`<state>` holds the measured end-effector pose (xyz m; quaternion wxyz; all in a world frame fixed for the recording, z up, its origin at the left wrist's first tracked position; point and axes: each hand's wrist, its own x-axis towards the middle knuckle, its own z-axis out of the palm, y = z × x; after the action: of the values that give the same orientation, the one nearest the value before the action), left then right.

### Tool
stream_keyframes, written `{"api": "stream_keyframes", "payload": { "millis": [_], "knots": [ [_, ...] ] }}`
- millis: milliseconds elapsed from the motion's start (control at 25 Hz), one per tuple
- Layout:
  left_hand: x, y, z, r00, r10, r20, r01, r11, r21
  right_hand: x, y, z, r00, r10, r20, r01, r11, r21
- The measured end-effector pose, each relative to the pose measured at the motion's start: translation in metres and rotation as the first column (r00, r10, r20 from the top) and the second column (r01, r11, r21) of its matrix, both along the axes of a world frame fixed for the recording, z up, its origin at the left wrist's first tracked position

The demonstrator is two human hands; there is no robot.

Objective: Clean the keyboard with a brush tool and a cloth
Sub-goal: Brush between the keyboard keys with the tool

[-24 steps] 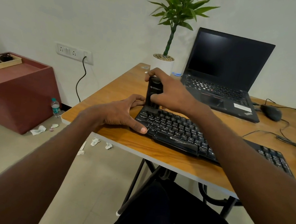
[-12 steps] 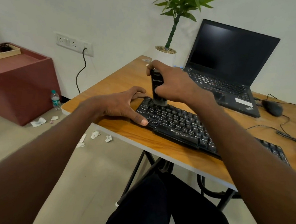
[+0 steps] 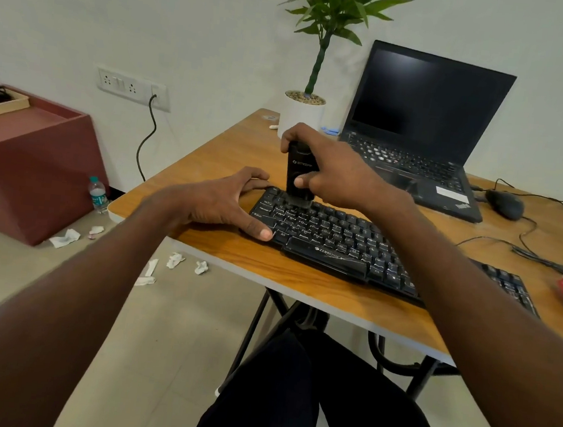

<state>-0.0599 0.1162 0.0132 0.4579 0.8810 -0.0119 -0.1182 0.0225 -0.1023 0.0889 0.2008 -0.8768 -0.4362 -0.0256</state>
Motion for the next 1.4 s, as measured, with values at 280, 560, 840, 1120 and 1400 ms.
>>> {"api": "stream_keyframes", "payload": {
  "millis": [280,560,840,1120,1400],
  "knots": [
    [0.0,0.0,-0.001,1.0,-0.006,0.008,0.006,1.0,-0.022,-0.005,-0.004,0.006,0.996,0.018,-0.082,-0.02,1.0,-0.019],
    [0.001,0.003,-0.002,0.999,-0.019,0.033,0.019,1.0,0.021,-0.008,-0.013,0.007,0.993,-0.064,-0.098,0.065,0.998,0.006],
    [0.001,0.003,-0.001,0.999,-0.021,0.028,0.02,0.999,0.029,-0.009,-0.025,0.0,0.986,-0.142,-0.083,0.148,0.987,0.059],
    [0.0,0.002,-0.001,0.999,-0.029,0.03,0.028,0.999,0.027,-0.007,-0.033,-0.003,0.985,-0.175,-0.001,0.175,0.983,0.054],
    [0.001,0.002,-0.003,0.999,-0.019,0.042,0.018,0.999,0.029,-0.006,-0.046,0.004,0.981,-0.193,-0.009,0.191,0.979,-0.073]
  ]
}}
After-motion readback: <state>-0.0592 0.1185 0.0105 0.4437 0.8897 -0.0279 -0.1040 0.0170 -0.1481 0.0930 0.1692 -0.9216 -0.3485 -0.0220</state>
